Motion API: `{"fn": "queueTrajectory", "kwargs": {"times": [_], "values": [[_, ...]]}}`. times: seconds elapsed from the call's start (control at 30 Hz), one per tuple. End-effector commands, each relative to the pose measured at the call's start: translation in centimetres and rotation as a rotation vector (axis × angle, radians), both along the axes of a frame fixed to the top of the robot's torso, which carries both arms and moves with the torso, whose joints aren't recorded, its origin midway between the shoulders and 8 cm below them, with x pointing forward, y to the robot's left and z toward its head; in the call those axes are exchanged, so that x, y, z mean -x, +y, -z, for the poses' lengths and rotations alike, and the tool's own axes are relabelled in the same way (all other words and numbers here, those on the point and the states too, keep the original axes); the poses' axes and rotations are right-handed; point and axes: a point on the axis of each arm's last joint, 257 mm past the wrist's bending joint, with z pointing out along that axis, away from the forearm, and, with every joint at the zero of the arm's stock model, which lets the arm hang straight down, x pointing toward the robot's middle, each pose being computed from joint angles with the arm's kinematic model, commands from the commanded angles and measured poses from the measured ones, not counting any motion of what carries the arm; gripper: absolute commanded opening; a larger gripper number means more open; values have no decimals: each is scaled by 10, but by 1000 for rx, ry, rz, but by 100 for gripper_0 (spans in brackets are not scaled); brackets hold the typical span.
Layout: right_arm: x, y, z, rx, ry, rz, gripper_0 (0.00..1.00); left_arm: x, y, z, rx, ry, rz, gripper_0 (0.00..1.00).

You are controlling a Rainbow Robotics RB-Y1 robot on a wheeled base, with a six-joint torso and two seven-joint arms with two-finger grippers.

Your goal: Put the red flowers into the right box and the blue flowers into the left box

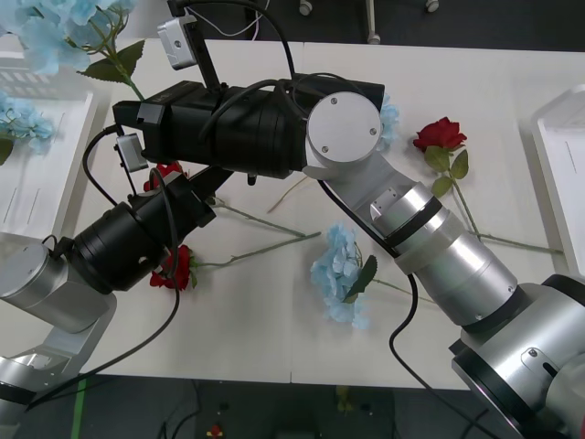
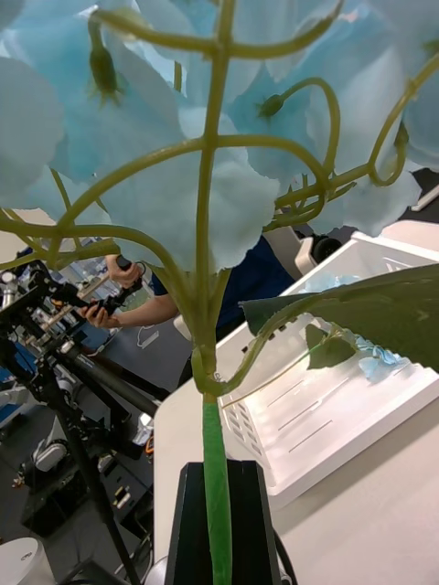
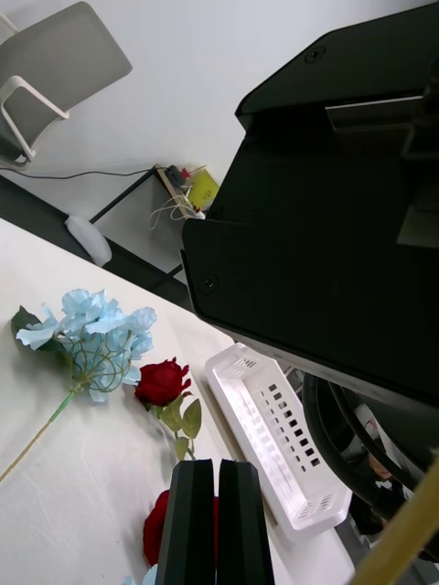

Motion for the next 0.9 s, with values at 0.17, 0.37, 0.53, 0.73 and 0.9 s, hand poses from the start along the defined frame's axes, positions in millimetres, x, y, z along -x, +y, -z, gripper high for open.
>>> {"fn": "queueTrajectory", "kwargs": {"times": [0.17,0.37,0.53,0.73,0.9], "values": [[7,4,-1,0,-27,-10,93,10,8,-15,34,-32,0,0],[3,-1,1,8,-31,1,100,20,50,-2,41,-8,-39,0],[-6,-8,1,12,-40,25,100,12,108,-5,-30,-38,-145,0],[-26,-31,4,31,-38,71,100,-25,182,-8,-226,-93,-291,0],[-59,-75,20,107,-6,156,100,-73,255,-7,-435,-106,-422,0]]}}
